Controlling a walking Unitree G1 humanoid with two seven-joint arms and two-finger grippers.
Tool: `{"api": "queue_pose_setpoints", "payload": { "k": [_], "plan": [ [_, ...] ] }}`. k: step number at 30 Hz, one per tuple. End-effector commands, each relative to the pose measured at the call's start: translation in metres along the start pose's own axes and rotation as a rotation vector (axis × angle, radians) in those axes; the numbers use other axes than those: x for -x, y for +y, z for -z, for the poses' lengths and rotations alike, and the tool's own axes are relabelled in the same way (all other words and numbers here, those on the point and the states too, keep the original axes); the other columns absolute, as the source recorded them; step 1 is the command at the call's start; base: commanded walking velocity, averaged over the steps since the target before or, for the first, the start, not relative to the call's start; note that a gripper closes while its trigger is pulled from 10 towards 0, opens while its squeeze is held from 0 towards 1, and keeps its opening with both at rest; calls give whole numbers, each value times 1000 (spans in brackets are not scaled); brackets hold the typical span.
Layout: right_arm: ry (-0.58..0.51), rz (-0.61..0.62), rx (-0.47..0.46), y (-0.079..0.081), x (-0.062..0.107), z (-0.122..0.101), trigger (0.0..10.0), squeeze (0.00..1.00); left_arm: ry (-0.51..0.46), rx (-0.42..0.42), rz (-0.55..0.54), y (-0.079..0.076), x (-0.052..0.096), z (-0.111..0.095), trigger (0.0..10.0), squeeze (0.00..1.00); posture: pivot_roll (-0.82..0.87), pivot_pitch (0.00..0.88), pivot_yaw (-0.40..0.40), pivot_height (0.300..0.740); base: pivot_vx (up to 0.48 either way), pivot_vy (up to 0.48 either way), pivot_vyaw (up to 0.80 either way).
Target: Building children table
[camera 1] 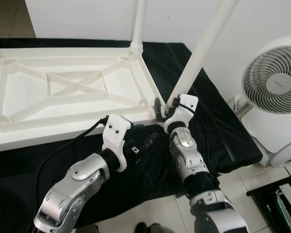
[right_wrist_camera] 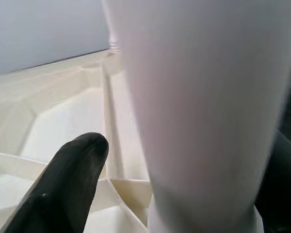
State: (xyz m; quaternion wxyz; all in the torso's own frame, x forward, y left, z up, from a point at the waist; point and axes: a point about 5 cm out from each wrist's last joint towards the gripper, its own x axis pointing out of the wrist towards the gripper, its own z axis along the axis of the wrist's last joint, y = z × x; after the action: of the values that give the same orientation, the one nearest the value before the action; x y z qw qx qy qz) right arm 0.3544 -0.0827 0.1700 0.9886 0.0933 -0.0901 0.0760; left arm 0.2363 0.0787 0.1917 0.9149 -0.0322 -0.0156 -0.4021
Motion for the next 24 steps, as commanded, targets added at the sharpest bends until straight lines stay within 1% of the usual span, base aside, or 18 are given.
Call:
{"api": "queue_pose_setpoints", "payload": {
  "k": [1,2,3,4,5,6,7,8,9,10,11,12,13,14,16,17,19,24],
  "plan": [
    [29,-45,-21,-3,3,3,10000,1000,6,2,37,-6,-1,2,10000,0,198,140,-164,740,0,0,0],
    [38,-80,-28,-13,4,3,10000,0,6,2,36,-6,0,2,10000,0,200,139,-168,740,0,0,0],
    [54,-143,-39,-28,5,1,10000,0,6,3,33,-6,0,3,10000,0,199,136,-169,740,0,0,0],
    [54,-143,-39,-28,5,1,10000,0,6,3,33,-6,0,3,10000,0,199,136,-169,740,0,0,0],
    [62,-169,-42,-34,5,1,10000,0,6,3,33,-6,0,3,10000,0,198,137,-169,740,0,0,0],
    [68,-200,-18,-43,5,0,10000,0,6,3,32,-6,0,3,10000,0,197,137,-168,740,0,0,0],
    [68,-200,-18,-43,5,0,10000,0,6,3,32,-6,0,3,10000,0,197,137,-168,740,0,0,0],
    [83,-236,-1,-50,5,-1,10000,0,6,3,32,-6,0,3,10000,0,196,137,-168,740,0,0,0],
    [88,-269,45,-58,5,-2,10000,0,6,3,33,-5,-1,3,10000,0,195,137,-166,740,0,0,0],
    [88,-269,45,-58,5,-2,10000,0,6,3,33,-5,-1,3,10000,0,195,137,-166,740,0,0,0],
    [110,-314,103,-66,5,-1,10000,0,6,0,33,-5,-1,2,10000,0,190,137,-161,740,0,0,0],
    [110,-314,103,-66,5,-1,10000,0,6,0,33,-5,-1,2,10000,0,190,137,-161,740,0,0,0],
    [141,-407,191,-73,5,-1,10000,0,7,-1,37,-4,-1,2,10000,0,181,139,-154,740,0,0,0],
    [141,-407,191,-73,5,-1,10000,0,7,-1,37,-4,-1,2,10000,0,181,139,-154,740,0,0,0],
    [158,-462,209,-74,4,-1,10000,0,8,-2,39,-4,-2,2,10000,0,179,140,-152,740,0,0,0],
    [158,-462,209,-74,4,-1,10000,0,8,-2,39,-4,-2,2,10000,0,179,140,-152,740,0,0,0],
    [169,-514,220,-71,2,1,10000,0,7,-1,42,-4,-3,2,10000,0,178,142,-149,740,0,0,0],
    [172,-553,229,-65,-2,0,10000,0,5,-2,44,-4,-3,1,10000,0,183,143,-148,740,0,0,0]
  ]
}}
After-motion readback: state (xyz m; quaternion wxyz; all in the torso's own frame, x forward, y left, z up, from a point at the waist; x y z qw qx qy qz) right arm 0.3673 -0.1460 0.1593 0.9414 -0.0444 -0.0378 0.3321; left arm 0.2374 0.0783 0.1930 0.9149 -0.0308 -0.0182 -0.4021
